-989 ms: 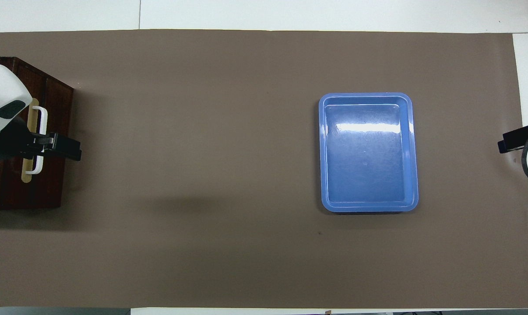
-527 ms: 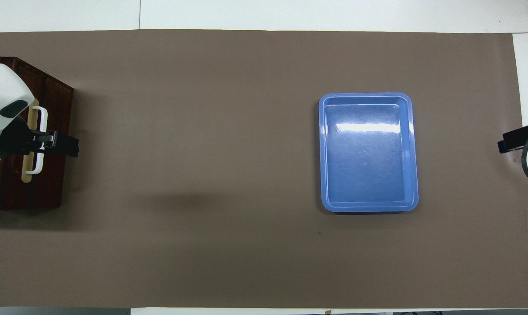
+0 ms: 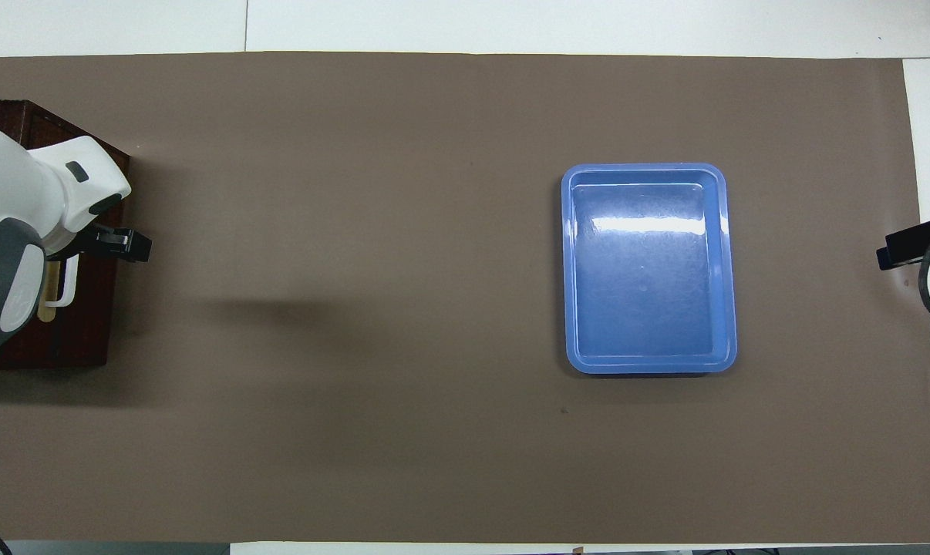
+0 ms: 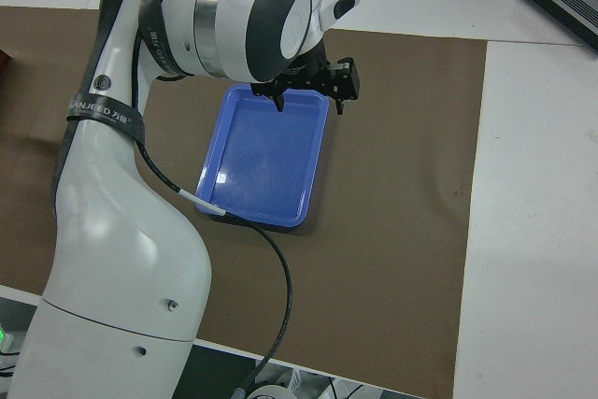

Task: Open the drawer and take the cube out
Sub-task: 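Pull the white drawer handle outward with the left gripper, then reach into the open drawer and grasp the yellow cube with the left gripper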

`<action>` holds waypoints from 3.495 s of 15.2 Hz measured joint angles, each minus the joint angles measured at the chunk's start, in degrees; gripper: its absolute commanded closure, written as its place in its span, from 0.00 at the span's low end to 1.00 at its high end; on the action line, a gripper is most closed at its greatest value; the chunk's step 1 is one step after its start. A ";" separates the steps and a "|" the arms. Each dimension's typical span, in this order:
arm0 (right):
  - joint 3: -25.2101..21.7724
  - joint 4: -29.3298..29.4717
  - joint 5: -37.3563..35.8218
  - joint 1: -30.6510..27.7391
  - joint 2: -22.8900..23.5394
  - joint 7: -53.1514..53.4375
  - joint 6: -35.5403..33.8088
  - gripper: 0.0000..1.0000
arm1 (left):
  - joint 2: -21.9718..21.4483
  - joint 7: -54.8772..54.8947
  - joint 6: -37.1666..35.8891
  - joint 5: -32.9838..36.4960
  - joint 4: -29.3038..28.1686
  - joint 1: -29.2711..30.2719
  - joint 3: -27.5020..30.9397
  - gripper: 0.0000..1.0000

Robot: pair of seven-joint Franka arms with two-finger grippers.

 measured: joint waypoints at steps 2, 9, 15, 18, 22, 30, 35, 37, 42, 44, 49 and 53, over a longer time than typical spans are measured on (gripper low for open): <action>0.00 0.00 0.00 0.00 0.00 0.00 0.00 0.00 | 1.85 -1.52 2.35 0.84 -0.04 0.81 0.11 0.00; 0.00 0.00 0.00 0.00 0.00 0.00 0.00 0.00 | 3.91 -1.78 12.01 1.04 -3.81 4.83 0.43 0.00; 0.00 0.00 0.00 0.00 0.00 0.00 0.00 0.00 | 3.93 -1.82 14.95 1.08 -6.35 5.18 0.22 0.00; 0.00 0.00 0.00 0.00 0.00 0.00 0.00 0.00 | 3.93 -1.81 15.44 1.42 -7.12 4.98 -0.12 0.00; 0.00 0.00 0.00 0.00 0.00 0.00 0.00 0.00 | 3.90 -1.80 15.39 1.53 -7.16 3.57 -0.27 0.00; 0.00 0.00 0.00 0.00 0.00 0.00 0.00 0.00 | 3.79 -2.55 12.93 1.50 -6.27 -6.92 -0.51 0.00; 0.00 0.00 0.00 0.00 0.00 0.00 0.00 0.00 | 3.51 -2.56 12.12 1.43 -5.79 -9.64 -0.51 0.00; 0.00 0.00 0.00 0.00 0.00 0.00 0.00 0.00 | 3.49 -2.66 12.09 1.34 -5.75 -10.98 -0.67 0.00; 0.00 0.00 0.00 0.00 0.00 0.00 0.00 0.00 | 3.55 -2.95 4.29 -1.33 0.44 -11.51 -0.52 0.00; 0.00 0.00 0.00 0.00 0.00 0.00 0.00 0.00 | 3.44 -3.03 -0.48 -6.92 6.39 -11.14 0.05 0.00; 0.00 0.00 0.00 0.00 0.00 0.00 0.00 0.00 | 3.20 -19.55 -3.87 -15.37 13.48 -5.02 1.04 0.00; 0.00 0.00 0.00 0.00 0.00 0.00 0.00 0.00 | 3.37 -41.05 -1.93 -20.34 13.63 1.15 1.26 0.00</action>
